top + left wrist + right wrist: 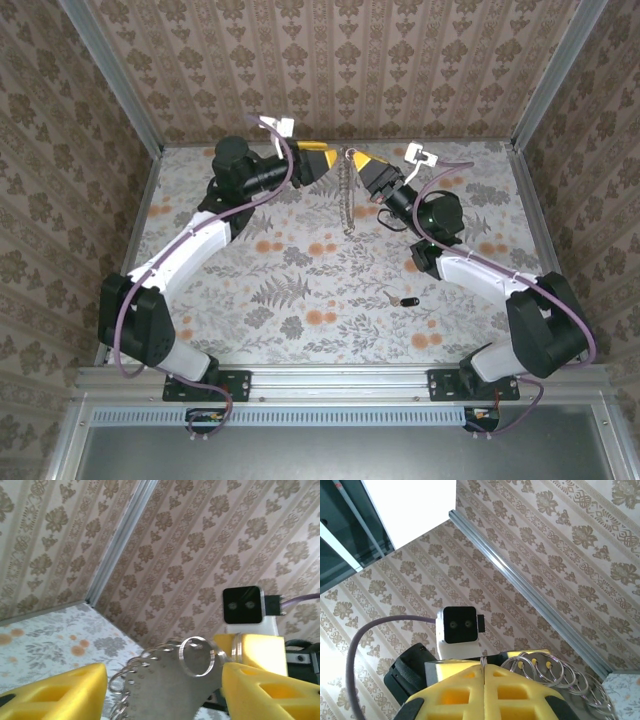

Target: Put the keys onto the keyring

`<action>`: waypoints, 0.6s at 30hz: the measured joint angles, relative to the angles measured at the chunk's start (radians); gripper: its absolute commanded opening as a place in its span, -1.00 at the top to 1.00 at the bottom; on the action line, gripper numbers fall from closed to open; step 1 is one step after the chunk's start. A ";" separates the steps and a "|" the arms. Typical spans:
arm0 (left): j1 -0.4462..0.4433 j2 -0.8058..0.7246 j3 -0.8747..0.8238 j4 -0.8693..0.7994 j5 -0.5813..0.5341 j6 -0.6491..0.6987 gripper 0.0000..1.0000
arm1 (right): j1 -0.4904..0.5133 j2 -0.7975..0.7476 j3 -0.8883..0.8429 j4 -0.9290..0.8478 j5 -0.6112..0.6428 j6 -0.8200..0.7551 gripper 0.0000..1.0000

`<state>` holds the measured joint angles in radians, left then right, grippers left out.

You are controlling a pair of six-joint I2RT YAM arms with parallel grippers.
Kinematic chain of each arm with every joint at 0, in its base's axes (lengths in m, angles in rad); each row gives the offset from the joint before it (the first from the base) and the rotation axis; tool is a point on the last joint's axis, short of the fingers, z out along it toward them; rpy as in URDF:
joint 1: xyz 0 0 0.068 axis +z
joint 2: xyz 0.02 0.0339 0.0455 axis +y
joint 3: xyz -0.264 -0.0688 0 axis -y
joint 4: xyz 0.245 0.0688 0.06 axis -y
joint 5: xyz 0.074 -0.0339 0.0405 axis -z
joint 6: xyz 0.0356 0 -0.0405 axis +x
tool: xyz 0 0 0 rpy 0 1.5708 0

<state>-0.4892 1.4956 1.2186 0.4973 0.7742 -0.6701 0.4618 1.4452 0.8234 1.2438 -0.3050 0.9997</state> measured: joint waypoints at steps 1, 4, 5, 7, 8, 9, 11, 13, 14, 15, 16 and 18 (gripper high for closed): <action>0.000 0.000 0.000 0.018 0.012 -0.014 -0.03 | 0.003 0.010 0.006 0.002 0.007 0.000 1.00; 0.000 0.000 0.000 0.062 0.037 -0.043 0.08 | 0.008 0.034 0.025 0.006 0.023 0.000 1.00; 0.000 0.000 0.000 0.075 0.046 -0.055 0.09 | 0.009 0.040 0.029 0.007 0.027 0.000 1.00; 0.000 0.000 0.000 0.097 0.061 -0.071 0.11 | 0.010 0.047 0.030 0.007 0.036 0.000 1.00; 0.000 0.000 0.000 0.106 0.068 -0.080 0.11 | 0.010 0.050 0.031 0.007 0.037 0.000 1.00; 0.000 0.000 0.000 0.111 0.073 -0.087 0.12 | 0.010 0.053 0.031 0.007 0.039 0.000 1.00; 0.000 0.000 0.000 0.122 0.080 -0.098 0.17 | 0.010 0.056 0.031 0.007 0.040 0.000 1.00; 0.000 0.000 0.000 0.132 0.087 -0.103 0.18 | 0.010 0.056 0.031 0.007 0.040 0.000 1.00; 0.000 0.000 0.000 0.135 0.089 -0.105 0.19 | 0.010 0.056 0.032 0.007 0.040 0.000 1.00; 0.000 0.000 0.000 0.138 0.094 -0.106 0.19 | 0.010 0.056 0.033 0.007 0.040 0.000 1.00; -0.001 0.000 0.000 0.140 0.095 -0.107 0.20 | 0.010 0.056 0.034 0.007 0.040 0.000 1.00; -0.003 0.000 0.000 0.139 0.100 -0.109 0.20 | 0.010 0.061 0.039 0.008 0.040 0.002 1.00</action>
<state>-0.4919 1.4952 1.2186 0.6365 0.8745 -0.7788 0.4721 1.5059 0.8623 1.2518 -0.2646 1.0019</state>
